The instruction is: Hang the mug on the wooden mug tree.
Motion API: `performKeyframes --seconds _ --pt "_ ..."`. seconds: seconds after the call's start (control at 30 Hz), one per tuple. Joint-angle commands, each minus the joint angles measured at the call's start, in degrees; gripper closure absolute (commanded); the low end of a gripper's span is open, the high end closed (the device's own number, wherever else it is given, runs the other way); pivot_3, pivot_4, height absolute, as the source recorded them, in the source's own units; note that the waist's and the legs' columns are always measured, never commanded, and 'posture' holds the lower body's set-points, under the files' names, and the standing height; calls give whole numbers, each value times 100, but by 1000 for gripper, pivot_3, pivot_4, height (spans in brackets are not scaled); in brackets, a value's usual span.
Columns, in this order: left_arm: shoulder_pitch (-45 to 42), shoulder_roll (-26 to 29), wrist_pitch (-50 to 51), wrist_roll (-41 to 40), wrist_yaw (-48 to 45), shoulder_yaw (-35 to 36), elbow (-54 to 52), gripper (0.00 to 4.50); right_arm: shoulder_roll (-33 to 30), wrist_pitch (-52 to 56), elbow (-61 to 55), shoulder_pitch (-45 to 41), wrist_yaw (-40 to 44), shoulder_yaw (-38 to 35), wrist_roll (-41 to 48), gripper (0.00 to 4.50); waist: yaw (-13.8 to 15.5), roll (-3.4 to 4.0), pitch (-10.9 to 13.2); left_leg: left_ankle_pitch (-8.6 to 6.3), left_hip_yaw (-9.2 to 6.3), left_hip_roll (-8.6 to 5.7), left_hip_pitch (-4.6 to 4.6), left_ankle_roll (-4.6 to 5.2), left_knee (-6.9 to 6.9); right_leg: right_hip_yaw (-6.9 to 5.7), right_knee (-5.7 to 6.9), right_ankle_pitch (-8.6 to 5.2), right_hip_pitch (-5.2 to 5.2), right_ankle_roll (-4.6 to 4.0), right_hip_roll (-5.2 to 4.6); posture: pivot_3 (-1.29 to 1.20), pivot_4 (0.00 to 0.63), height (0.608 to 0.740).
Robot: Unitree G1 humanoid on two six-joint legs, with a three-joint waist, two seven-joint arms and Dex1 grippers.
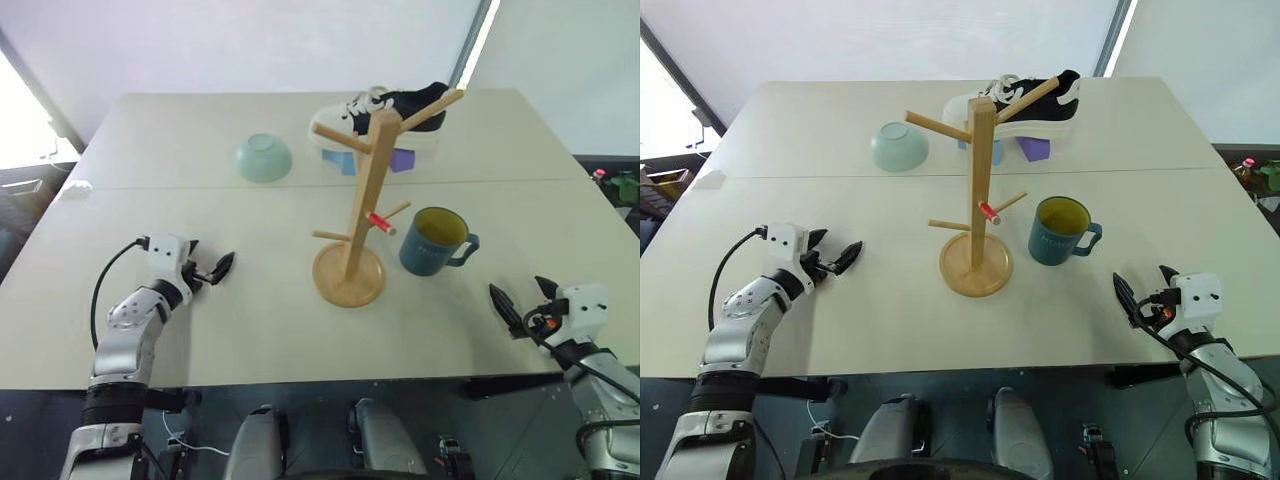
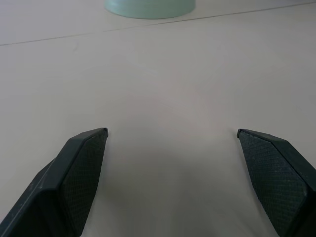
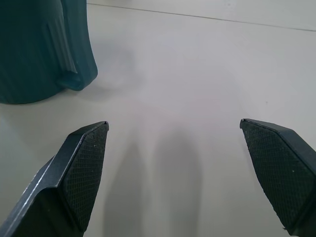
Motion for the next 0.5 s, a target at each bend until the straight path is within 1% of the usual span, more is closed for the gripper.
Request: performKeyframes --seconds 0.03,0.2,0.3,0.43,0.5 --pt "11 47 42 15 61 58 -240 0 -14 -133 -37 -88 33 22 -27 73 0 0 0 0 0 0 0 0 0 0 0 0 0 0 1 0 150 740" --pt "49 41 86 -17 114 104 -289 0 -3 -130 -97 -103 21 58 -2 73 1 0 0 0 0 0 0 0 0 0 0 0 0 0 3 0 150 740" --pt "156 106 86 -127 -99 103 -446 0 22 -138 -200 -55 29 83 13 73 0 0 0 0 0 0 0 0 0 0 0 0 0 0 3 0 150 740" --pt "390 184 50 -437 -646 62 -945 0 41 -142 -273 -79 63 198 -5 73 -5 0 0 0 0 2 -1 0 0 1 0 0 -1 0 0 0 150 740" --pt "610 267 116 -623 -1053 -69 -1307 0 -2 -132 -337 -39 116 288 -65 73 -8 0 0 0 0 2 -1 0 -1 1 0 0 -1 -1 -13 0 150 740"
